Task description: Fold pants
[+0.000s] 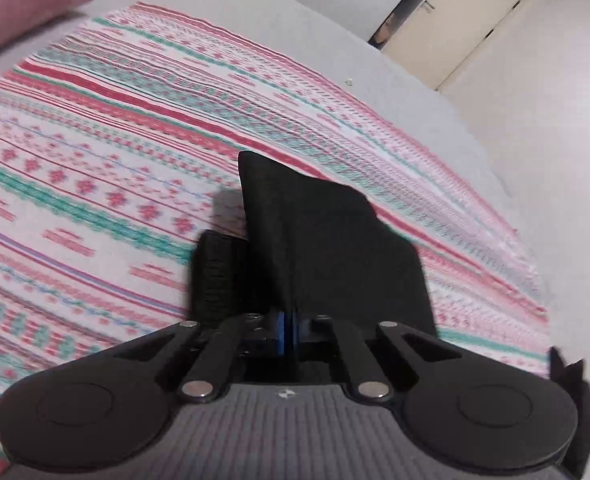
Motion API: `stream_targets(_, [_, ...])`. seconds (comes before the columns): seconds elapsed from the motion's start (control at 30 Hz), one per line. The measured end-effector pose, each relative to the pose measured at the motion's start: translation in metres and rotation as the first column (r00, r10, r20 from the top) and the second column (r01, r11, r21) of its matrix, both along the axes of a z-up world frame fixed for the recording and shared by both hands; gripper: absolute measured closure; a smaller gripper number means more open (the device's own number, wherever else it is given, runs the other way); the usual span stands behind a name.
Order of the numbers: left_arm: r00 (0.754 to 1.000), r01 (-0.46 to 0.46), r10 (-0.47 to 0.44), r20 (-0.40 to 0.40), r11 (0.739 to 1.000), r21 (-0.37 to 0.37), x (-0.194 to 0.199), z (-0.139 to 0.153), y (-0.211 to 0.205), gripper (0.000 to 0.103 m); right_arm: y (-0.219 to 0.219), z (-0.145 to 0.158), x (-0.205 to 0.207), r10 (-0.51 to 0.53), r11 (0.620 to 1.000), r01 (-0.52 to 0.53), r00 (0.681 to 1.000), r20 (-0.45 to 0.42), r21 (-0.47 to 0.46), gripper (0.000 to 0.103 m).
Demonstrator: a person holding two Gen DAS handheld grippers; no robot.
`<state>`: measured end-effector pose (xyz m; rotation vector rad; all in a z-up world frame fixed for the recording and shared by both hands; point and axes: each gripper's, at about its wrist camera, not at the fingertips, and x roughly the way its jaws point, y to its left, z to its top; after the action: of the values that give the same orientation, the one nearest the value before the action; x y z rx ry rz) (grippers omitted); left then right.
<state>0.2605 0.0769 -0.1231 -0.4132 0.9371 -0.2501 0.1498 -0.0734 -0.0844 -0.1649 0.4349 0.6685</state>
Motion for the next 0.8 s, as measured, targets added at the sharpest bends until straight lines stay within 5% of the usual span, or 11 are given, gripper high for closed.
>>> stream_targets(0.13, [1.000,-0.020,0.020,-0.008,1.000,0.019,-0.002,-0.006,0.016,0.075,0.002,0.005,0.000,0.095,0.995,-0.093,0.993,-0.068,0.026,0.084])
stream_targets(0.3, [1.000,-0.020,0.021,-0.019,0.999,0.035,-0.003,-0.012,0.017,0.072,-0.008,0.013,-0.004,0.166,0.985,-0.159,0.978,-0.130,0.058,0.055])
stream_targets(0.4, [0.998,-0.047,0.048,-0.027,0.998,0.030,-0.004,-0.010,0.024,0.054,-0.019,0.017,0.000,0.153,0.988,-0.145,0.974,-0.165,0.061,0.055])
stream_targets(0.43, [0.998,-0.051,0.052,-0.028,0.998,0.038,-0.005,-0.008,0.026,0.045,-0.023,0.019,0.004,0.138,0.989,-0.127,0.973,-0.186,0.070,0.055])
stream_targets(0.63, [0.998,-0.056,0.056,-0.018,0.998,0.009,-0.009,-0.006,0.030,0.045,-0.084,0.028,0.049,-0.022,0.973,0.090,0.953,-0.303,0.212,0.055])
stream_targets(0.8, [1.000,-0.027,0.028,-0.012,0.994,0.109,-0.006,-0.018,0.011,0.043,-0.136,0.017,0.088,-0.143,0.913,0.279,0.903,-0.405,0.299,0.053])
